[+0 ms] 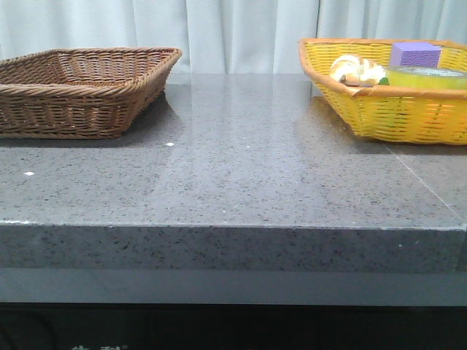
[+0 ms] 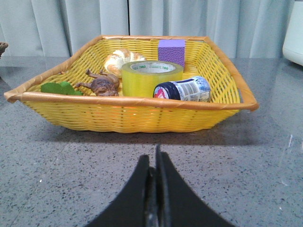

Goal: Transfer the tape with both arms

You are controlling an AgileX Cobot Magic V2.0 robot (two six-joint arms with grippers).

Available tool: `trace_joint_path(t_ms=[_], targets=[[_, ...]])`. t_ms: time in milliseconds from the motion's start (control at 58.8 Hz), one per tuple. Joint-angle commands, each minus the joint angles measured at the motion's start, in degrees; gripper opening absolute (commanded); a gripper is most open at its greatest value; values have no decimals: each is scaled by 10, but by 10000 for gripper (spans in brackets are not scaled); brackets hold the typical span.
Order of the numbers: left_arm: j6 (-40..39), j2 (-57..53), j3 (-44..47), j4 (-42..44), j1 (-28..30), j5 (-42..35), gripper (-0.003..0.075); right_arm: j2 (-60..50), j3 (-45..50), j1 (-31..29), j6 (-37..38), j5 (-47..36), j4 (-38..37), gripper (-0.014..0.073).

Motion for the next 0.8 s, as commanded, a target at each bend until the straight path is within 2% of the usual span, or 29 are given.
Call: trace_joint_path(t_ms=[0, 783], targets=[[0, -11, 23, -4, -5, -45, -20, -15, -16, -1, -6, -49, -4, -68], [0, -11, 23, -4, -5, -58, -20, -15, -16, -1, -6, -56, -4, -68]])
